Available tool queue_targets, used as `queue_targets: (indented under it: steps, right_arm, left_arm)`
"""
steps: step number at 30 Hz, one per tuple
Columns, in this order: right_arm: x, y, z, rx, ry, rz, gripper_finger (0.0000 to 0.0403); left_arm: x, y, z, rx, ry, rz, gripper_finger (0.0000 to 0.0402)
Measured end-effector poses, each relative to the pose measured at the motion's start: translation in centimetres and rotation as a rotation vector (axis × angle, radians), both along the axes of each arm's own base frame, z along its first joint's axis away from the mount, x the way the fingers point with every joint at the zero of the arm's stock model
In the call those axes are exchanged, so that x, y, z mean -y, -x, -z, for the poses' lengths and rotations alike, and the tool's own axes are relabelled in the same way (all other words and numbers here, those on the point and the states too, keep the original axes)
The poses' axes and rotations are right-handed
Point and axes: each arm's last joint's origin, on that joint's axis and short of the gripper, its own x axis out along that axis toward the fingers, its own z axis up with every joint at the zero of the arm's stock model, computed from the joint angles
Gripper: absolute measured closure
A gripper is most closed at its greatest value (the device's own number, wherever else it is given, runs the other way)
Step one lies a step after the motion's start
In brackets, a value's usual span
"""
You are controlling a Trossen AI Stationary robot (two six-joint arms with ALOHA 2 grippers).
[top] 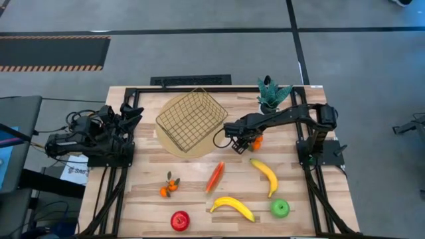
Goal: Build produce basket
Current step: Put the right yellow tangerine into the wire basket
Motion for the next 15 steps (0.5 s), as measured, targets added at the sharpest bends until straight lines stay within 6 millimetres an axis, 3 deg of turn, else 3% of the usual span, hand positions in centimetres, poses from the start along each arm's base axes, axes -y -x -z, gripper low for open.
queue_targets:
  steps: [7,15]
  right_arm:
    - [0.22,0.32,0.43,-0.009,-0.001,0.018,0.0176]
    - [0.06,1.02,0.95,-0.054,-0.028,0.032,0.03]
  left_arm:
    - [0.0,-0.01,0.01,-0.001,0.0,0.0,0.0205]
    - [0.0,-0.01,0.03,-0.004,0.0,0.0,0.0205]
